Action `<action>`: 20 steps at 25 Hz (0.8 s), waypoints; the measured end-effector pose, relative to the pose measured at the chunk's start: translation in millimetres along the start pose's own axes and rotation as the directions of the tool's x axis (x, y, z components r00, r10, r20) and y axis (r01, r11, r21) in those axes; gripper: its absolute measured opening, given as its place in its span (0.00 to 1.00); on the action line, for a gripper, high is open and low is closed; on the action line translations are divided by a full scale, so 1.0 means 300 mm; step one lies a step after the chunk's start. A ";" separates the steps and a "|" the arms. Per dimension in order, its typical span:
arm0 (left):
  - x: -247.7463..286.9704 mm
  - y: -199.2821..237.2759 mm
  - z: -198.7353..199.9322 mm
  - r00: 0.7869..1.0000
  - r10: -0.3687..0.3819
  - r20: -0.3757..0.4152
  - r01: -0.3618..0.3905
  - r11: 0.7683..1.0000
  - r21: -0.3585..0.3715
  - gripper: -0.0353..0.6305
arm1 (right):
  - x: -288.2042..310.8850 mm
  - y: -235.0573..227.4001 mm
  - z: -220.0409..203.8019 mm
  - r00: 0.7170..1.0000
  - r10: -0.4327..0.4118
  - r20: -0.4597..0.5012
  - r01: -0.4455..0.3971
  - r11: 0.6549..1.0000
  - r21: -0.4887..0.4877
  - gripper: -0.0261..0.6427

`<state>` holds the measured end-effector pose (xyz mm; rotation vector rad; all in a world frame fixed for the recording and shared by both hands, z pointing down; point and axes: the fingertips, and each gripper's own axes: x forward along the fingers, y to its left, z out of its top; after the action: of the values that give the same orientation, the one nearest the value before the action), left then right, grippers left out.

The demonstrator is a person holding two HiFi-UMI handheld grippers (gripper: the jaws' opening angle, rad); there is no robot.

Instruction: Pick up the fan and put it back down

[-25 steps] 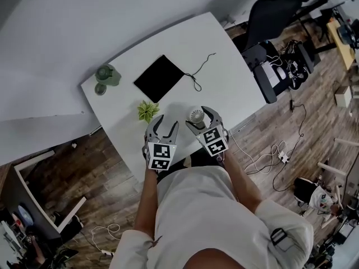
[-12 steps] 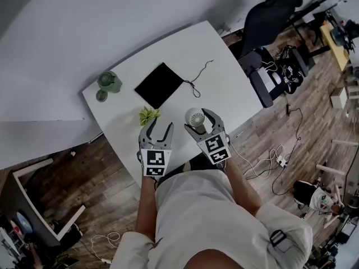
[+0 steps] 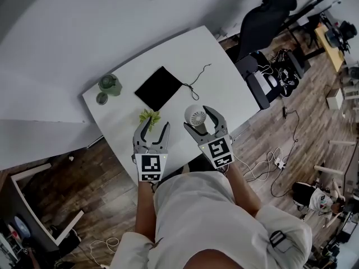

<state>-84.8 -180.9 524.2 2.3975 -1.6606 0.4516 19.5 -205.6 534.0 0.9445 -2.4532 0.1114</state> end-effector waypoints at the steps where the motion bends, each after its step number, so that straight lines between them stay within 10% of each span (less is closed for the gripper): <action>1: -0.008 0.003 0.015 1.000 0.001 0.009 -0.001 1.000 0.004 0.39 | -0.008 -0.001 0.015 1.000 -0.005 0.010 0.005 1.000 0.000 0.58; 20: -0.130 -0.008 0.262 0.987 -0.004 0.162 -0.006 0.998 0.064 0.42 | -0.213 -0.025 0.279 0.971 -0.092 0.219 0.097 0.995 -0.014 0.58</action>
<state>-84.2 -171.3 437.0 2.5414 -1.7377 0.3218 28.9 -193.5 429.4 1.1129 -2.5954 -0.0595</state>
